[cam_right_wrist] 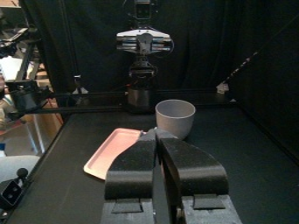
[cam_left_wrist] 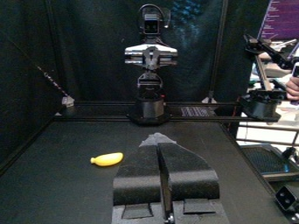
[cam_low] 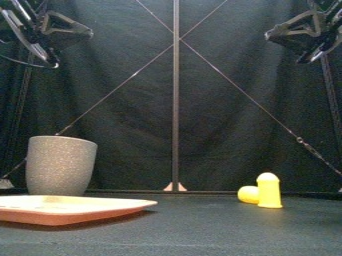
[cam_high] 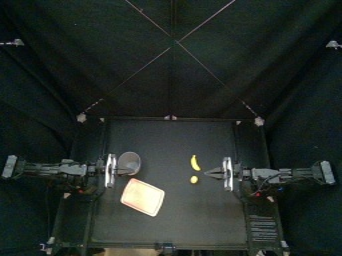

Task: Pick the banana then place it in the grey bowl
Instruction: Pick the banana

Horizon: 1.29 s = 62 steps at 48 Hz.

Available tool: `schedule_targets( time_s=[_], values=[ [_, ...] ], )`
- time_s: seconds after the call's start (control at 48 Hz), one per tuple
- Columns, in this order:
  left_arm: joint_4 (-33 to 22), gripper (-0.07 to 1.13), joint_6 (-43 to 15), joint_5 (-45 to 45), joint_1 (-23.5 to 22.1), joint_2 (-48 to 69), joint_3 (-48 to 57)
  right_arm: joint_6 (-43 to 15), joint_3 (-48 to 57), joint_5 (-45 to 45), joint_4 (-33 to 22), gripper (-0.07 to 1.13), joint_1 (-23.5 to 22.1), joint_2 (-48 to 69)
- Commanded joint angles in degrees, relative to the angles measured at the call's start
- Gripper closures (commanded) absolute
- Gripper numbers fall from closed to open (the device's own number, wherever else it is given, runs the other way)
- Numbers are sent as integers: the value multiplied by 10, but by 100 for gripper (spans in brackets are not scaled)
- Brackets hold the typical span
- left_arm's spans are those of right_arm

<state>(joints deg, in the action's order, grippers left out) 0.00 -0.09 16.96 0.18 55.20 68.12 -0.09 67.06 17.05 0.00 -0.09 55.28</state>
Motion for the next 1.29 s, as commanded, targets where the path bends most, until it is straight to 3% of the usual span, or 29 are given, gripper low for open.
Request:
schedule_targets(
  time_s=[0.021, 0.188, 0.354, 0.5, 0.667, 0.729, 1.062, 1.292],
  values=[
    [-1, 108, -1, 2, 2, -6, -11, -10, -4, -3, 12, 107, -28, -25],
    [-1, 107, -1, 2, 4, -7, -11, -44, -26, -53, 110, 104, -109, -94],
    [0, 107, -2, 2, 11, -7, -18, -77, -86, -229, 196, 96, -190, -171],
    [3, 107, -3, 2, 19, -7, -25, -87, -132, -355, 207, 64, -248, -243],
    [6, 107, -2, 1, 21, -7, -16, -113, -171, -414, 200, 8, -272, -314],
    [6, 107, -2, 2, 22, -7, -12, -120, -185, -428, 192, -4, -276, -341],
    [6, 107, -2, 2, 22, -7, -4, -150, -261, -471, 182, 4, -314, -505],
    [6, 107, -2, 2, 21, -7, -2, -198, -304, -490, 107, 5, -306, -578]
  ],
)
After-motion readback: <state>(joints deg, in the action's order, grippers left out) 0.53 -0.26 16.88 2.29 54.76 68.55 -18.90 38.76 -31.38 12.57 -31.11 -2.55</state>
